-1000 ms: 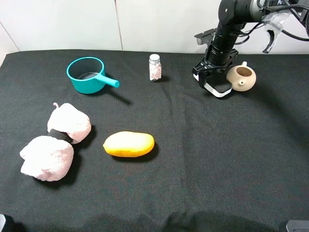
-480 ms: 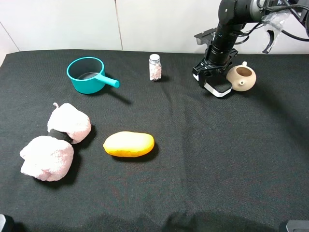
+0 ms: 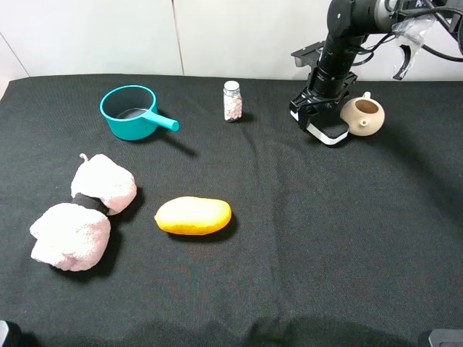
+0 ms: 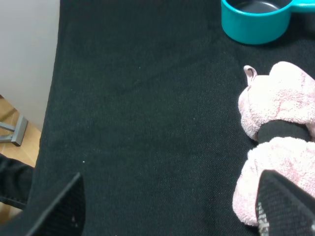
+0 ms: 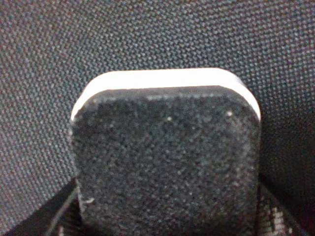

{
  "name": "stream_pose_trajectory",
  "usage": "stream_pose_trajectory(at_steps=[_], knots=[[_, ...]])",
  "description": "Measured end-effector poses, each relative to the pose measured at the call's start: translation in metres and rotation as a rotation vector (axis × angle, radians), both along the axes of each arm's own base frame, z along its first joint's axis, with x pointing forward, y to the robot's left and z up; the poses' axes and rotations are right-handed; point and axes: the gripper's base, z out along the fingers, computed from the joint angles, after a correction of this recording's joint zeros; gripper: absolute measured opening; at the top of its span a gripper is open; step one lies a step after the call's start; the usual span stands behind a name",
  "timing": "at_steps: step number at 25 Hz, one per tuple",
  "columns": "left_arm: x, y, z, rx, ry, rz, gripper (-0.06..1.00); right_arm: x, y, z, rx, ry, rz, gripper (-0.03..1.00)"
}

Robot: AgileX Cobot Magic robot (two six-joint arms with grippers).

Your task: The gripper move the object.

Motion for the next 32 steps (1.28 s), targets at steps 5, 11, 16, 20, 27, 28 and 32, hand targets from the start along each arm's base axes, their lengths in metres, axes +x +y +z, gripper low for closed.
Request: stream_pose_trajectory(at_steps=[5,11,16,20,27,28,32], knots=[[0.000,0.000,0.000,0.000,0.000,0.000,0.77,0.002,0.000,0.000,0.001,-0.021,0.001,0.66],[0.000,0.000,0.000,0.000,0.000,0.000,0.77,0.004,0.000,0.001,0.006,-0.047,0.002,0.69],[0.000,0.000,0.000,0.000,0.000,0.000,0.77,0.005,-0.001,0.001,-0.006,-0.057,0.009,0.69],[0.000,0.000,0.000,0.000,0.000,0.000,0.77,0.005,-0.001,0.001,-0.009,-0.055,0.011,0.69],[0.000,0.000,0.000,0.000,0.000,0.000,0.77,0.001,-0.002,0.000,-0.014,-0.004,0.008,0.69],[0.000,0.000,0.000,0.000,0.000,0.000,0.77,0.000,-0.002,0.000,-0.016,0.003,0.009,0.69],[0.000,0.000,0.000,0.000,0.000,0.000,0.77,-0.002,-0.002,0.011,-0.016,0.005,0.009,0.69]])
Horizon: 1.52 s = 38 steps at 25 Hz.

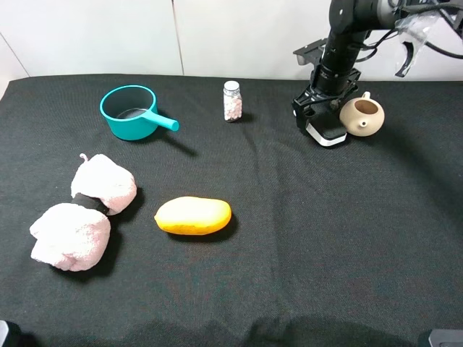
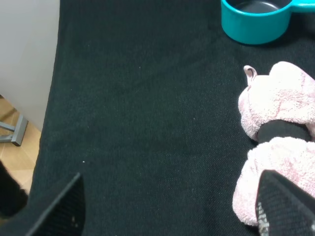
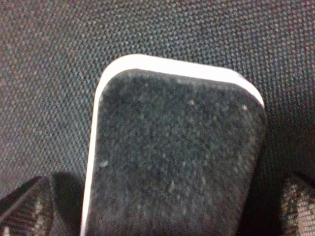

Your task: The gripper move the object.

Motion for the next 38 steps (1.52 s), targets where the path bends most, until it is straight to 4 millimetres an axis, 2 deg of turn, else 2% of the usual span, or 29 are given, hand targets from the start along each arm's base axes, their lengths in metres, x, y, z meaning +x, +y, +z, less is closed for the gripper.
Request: stream_pose_trajectory(at_steps=[9,19,28,33,38], knots=[[0.000,0.000,0.000,0.000,0.000,0.000,0.77,-0.008,-0.001,0.038,0.018,-0.005,-0.011,0.69],[0.000,0.000,0.000,0.000,0.000,0.000,0.77,-0.026,-0.006,0.099,0.033,-0.021,-0.042,0.69],[0.000,0.000,0.000,0.000,0.000,0.000,0.77,-0.043,-0.011,0.159,0.082,-0.135,-0.096,0.69],[0.000,0.000,0.000,0.000,0.000,0.000,0.77,-0.059,-0.027,0.186,0.097,-0.182,-0.132,0.69],[0.000,0.000,0.000,0.000,0.000,0.000,0.77,-0.087,-0.062,0.192,0.096,-0.156,-0.219,0.69]])
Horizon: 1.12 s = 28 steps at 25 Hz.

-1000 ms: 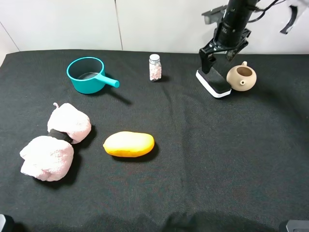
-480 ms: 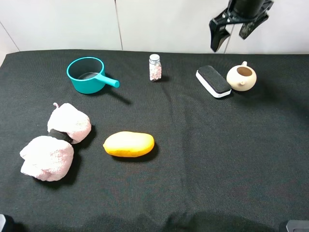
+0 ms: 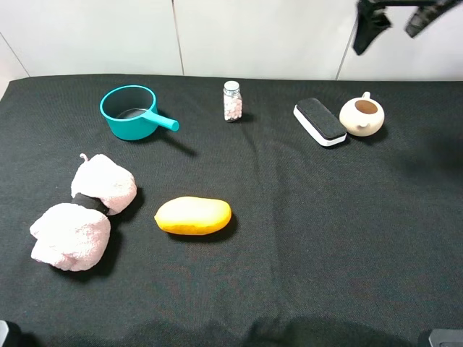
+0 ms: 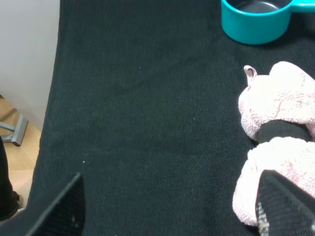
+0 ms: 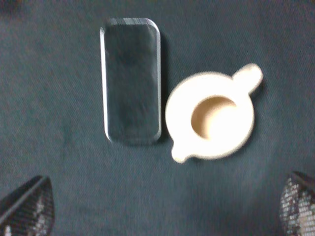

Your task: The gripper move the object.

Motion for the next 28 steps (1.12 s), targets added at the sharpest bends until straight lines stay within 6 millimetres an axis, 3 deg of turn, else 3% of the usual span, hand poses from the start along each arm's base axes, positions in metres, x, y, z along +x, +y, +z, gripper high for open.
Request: stream_pose_trajectory(at_steps=[6,14,20,28], knots=[[0.000,0.000,0.000,0.000,0.000,0.000,0.77,-0.050,-0.046,0.004,0.005,0.037,-0.124,0.69],[0.000,0.000,0.000,0.000,0.000,0.000,0.77,-0.150,-0.090,-0.014,0.013,0.096,-0.299,0.69],[0.000,0.000,0.000,0.000,0.000,0.000,0.77,-0.218,-0.089,-0.022,0.022,-0.052,-0.345,0.69],[0.000,0.000,0.000,0.000,0.000,0.000,0.77,-0.276,-0.076,-0.027,0.043,-0.251,-0.345,0.69]])
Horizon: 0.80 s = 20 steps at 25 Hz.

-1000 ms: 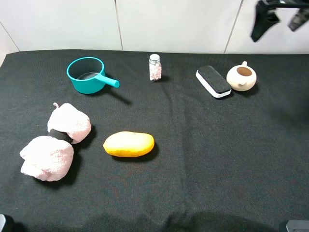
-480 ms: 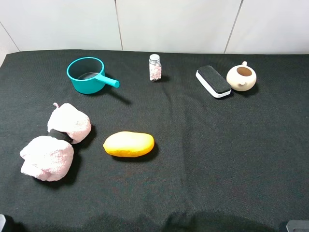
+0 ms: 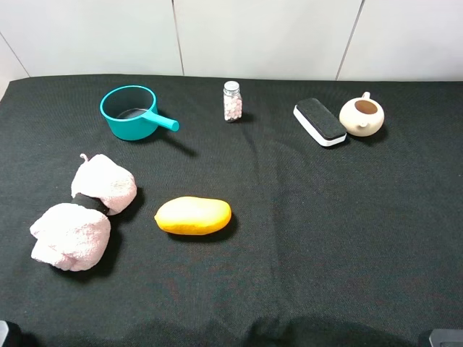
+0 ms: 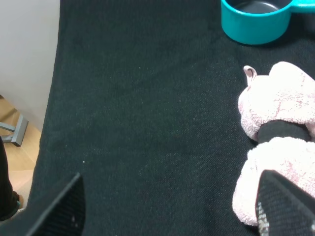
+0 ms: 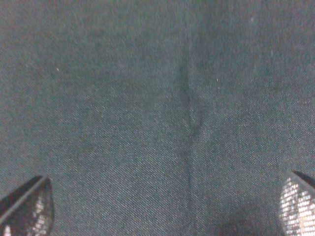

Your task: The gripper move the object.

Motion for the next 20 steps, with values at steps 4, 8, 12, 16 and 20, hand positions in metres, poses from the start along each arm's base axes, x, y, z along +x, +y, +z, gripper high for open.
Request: stream_pose_trajectory(at_steps=[4,8,12,16,20], knots=[[0.000,0.000,0.000,0.000,0.000,0.000,0.77,-0.018,0.005,0.001,-0.010,-0.105,0.008,0.69],[0.000,0.000,0.000,0.000,0.000,0.000,0.77,-0.031,0.010,-0.006,0.000,-0.181,0.032,0.69],[0.000,0.000,0.000,0.000,0.000,0.000,0.77,-0.043,0.012,-0.010,0.014,-0.242,0.037,0.69],[0.000,0.000,0.000,0.000,0.000,0.000,0.77,-0.054,0.012,-0.007,0.000,-0.317,0.060,0.69],[0.000,0.000,0.000,0.000,0.000,0.000,0.77,-0.065,0.012,-0.004,-0.008,-0.395,0.092,0.69]])
